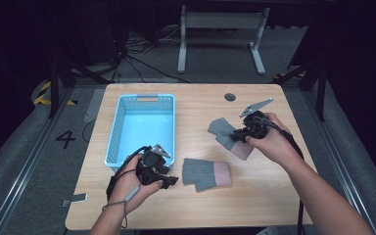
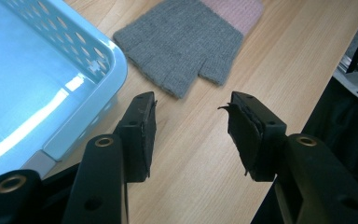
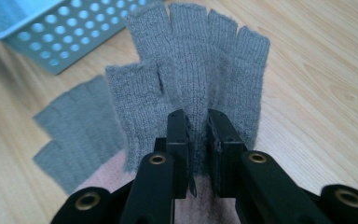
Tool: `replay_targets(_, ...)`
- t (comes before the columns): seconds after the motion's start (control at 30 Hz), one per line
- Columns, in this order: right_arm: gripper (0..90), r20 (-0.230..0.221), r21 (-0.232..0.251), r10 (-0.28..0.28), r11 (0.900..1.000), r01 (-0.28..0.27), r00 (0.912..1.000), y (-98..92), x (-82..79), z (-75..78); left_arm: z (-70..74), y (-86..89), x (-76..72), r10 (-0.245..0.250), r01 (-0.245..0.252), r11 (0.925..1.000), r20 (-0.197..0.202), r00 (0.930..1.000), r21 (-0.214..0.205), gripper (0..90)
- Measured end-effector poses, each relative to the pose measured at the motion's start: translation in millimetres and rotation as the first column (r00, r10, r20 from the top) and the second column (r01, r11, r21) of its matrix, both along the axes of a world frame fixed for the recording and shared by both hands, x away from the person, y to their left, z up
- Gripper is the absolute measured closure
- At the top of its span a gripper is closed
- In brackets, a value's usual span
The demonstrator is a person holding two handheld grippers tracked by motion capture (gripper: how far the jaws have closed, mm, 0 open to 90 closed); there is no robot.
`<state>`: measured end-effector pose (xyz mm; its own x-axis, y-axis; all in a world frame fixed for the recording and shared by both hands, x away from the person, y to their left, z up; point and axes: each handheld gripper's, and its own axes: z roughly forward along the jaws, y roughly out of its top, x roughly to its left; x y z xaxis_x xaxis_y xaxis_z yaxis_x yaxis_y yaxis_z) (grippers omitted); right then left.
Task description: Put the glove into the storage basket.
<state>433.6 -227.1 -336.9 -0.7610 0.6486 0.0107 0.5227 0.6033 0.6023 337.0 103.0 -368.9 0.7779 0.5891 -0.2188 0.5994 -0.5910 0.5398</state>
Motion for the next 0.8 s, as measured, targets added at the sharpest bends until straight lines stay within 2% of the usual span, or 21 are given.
replay_targets(0.17,80.7,-0.001,-0.006,0.061,0.9981,-0.061,0.9981,9.5,-8.4,3.2,-0.4,0.9,-0.9,0.006,-0.006,1.0,-0.002,1.0,0.002,52.6)
replay_targets(0.37,80.7,-0.011,-0.017,0.128,0.9916,-0.128,0.9917,20.8,-15.4,5.3,-0.3,3.3,-3.4,0.011,-0.011,0.9999,-0.002,0.9999,0.002,52.8)
replay_targets(0.53,80.7,-0.015,-0.026,0.197,0.9799,-0.198,0.9802,30.5,-20.1,5.9,-0.6,6.7,-5.9,0.019,-0.019,0.9998,-0.002,0.9998,0.002,52.8)
replay_targets(0.8,80.4,-0.026,-0.028,0.265,0.9636,-0.266,0.9638,42.6,-23.5,3.4,-0.1,10.7,-9.9,0.033,-0.033,0.9995,-0.004,0.9995,-0.002,52.9)
